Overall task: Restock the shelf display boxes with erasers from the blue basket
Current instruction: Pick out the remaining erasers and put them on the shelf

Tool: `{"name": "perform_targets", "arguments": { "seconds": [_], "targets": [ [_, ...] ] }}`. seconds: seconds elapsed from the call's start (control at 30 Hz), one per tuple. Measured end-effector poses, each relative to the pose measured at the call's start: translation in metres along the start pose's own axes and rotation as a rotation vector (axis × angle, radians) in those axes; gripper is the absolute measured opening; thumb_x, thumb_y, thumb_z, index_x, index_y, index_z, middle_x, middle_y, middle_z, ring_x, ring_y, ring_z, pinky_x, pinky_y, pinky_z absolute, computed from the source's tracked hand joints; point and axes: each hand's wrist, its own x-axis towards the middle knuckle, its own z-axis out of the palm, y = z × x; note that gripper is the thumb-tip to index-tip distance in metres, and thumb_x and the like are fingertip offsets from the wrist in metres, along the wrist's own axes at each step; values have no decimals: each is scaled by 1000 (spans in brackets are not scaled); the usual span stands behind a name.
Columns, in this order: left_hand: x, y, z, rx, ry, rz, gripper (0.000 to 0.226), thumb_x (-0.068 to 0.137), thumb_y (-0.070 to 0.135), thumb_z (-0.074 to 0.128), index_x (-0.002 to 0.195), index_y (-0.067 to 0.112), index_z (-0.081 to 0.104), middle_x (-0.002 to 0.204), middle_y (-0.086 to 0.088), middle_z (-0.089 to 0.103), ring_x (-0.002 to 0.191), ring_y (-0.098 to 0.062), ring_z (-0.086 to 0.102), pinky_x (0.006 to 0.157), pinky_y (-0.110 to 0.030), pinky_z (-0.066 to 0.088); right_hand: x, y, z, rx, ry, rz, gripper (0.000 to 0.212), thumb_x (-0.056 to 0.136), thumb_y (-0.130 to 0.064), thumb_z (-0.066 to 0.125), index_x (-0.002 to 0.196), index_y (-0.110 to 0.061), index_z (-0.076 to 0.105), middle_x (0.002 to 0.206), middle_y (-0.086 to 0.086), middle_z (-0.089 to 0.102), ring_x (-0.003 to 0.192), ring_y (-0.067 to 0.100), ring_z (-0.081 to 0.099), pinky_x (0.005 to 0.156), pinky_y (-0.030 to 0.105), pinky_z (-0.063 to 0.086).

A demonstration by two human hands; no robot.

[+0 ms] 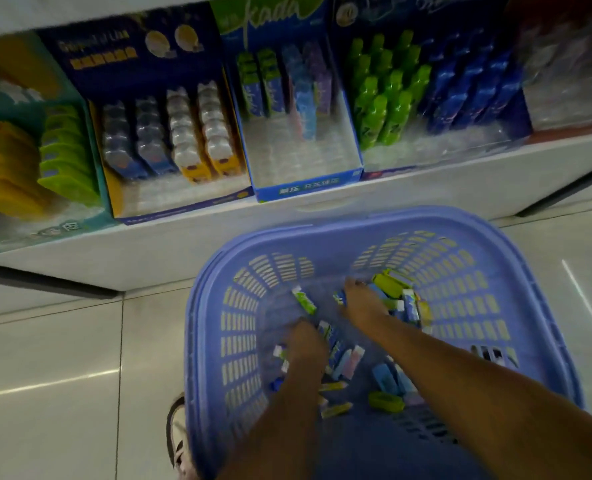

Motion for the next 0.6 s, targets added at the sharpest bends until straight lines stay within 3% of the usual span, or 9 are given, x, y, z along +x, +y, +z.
{"name": "perform_targets", "arguments": {
  "seconds": [0.1, 0.17, 0.23, 0.27, 0.37, 0.43, 0.47, 0.53, 0.6],
  "targets": [
    [0, 7, 3, -20, 10, -24, 33, 97, 20, 47, 121, 1, 59, 124, -17, 61, 114, -27, 57, 95, -30, 44, 1, 3, -3, 99, -12, 21, 57, 92, -25, 59, 134, 3, 34, 129, 23, 52, 115, 34, 54, 91, 41, 44],
    [1, 10, -2, -55, -31, -51, 31, 93, 17, 54, 118, 0, 61, 121, -19, 62, 115, -29, 57, 98, -37, 44, 0, 8, -10, 180, -12, 20, 42, 86, -26, 67, 115, -2, 47, 110, 21, 59, 97, 26, 59, 78, 36, 44],
    [-2, 11, -10, -66, -43, -50, 29, 92, 20, 57, 111, -1, 64, 114, -21, 65, 107, -32, 61, 91, -39, 48, -6, 14, -23, 283, 6, -2, 29, 82, -26, 71, 83, -10, 47, 75, 10, 56, 70, 18, 51, 65, 30, 38],
    [-4, 12, -16, -82, -38, -41, 30, 91, 22, 58, 107, -3, 65, 110, -22, 66, 103, -33, 62, 85, -40, 48, -11, 16, -32, 344, 8, -29, 31, 81, -26, 73, 79, -12, 45, 67, 5, 52, 65, 16, 50, 62, 29, 38],
    [-9, 20, -41, -152, -60, -4, 32, 91, 23, 58, 91, -8, 65, 101, -27, 65, 90, -36, 63, 78, -42, 48, -36, 18, -69, 629, -45, -151, 22, 79, -16, 76, 89, -8, 58, 71, 8, 62, 63, 15, 59, 65, 30, 48],
    [-12, 27, -68, -241, -129, 66, 28, 88, 14, 61, 64, 0, 58, 81, -28, 63, 63, -25, 57, 71, -40, 50, -57, 11, -98, 735, -85, -243, 22, 83, -12, 71, 99, 0, 64, 68, 3, 66, 59, 8, 61, 62, 23, 51],
    [-16, 31, -83, -305, -159, 104, 30, 84, 9, 64, 56, 6, 54, 67, -20, 59, 55, -16, 51, 63, -35, 50, -69, 5, -114, 754, -83, -299, 24, 85, -12, 68, 104, 2, 65, 68, -2, 67, 56, 3, 60, 60, 18, 51],
    [-27, 36, -112, -436, -171, 193, 24, 80, 6, 69, 59, 9, 58, 56, -4, 56, 49, -8, 50, 48, -21, 47, -94, -11, -147, 822, -59, -448, 23, 89, -11, 62, 110, -4, 67, 74, -8, 70, 60, 1, 60, 61, 15, 51],
    [-43, 38, -140, -575, -169, 274, 20, 84, 11, 69, 66, 9, 60, 56, -2, 60, 46, -6, 53, 46, -17, 45, -118, -31, -179, 887, 41, -601, 19, 90, -9, 60, 106, -14, 68, 78, -12, 72, 63, -2, 61, 63, 12, 50]
  ]
}}
